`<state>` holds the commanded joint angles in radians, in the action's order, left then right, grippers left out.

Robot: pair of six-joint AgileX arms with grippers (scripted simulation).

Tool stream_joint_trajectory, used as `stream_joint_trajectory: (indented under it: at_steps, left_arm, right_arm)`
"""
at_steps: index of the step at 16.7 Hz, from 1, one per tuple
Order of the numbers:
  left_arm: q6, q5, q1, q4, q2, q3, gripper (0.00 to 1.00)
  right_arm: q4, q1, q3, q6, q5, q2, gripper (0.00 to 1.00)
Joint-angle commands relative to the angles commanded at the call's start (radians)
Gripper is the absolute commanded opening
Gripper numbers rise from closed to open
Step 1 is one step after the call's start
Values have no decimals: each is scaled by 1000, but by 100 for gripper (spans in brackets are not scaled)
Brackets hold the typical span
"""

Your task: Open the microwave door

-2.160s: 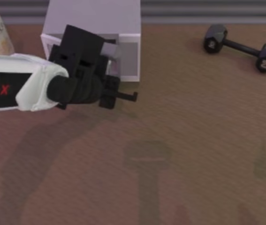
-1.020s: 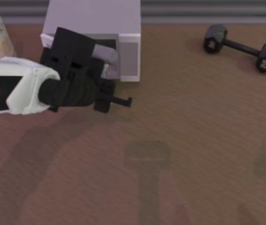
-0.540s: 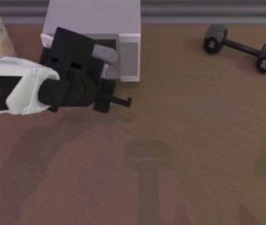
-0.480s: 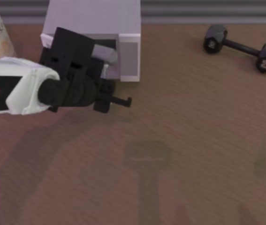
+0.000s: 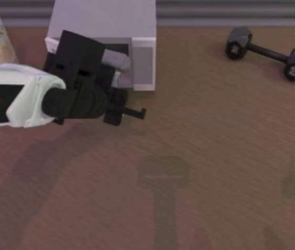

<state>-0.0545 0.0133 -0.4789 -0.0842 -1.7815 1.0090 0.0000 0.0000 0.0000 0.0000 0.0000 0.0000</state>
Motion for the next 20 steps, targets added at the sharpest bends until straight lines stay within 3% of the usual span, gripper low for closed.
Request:
stream_joint_trajectory:
  at_steps: [13,20]
  left_arm:
    - [76,-65,31,6,34,-42,0]
    - [76,-65,31,6,34,-42,0]
  right_arm:
    - [0,0,0,0,0,0,100]
    - [0,0,0,0,0,0,100]
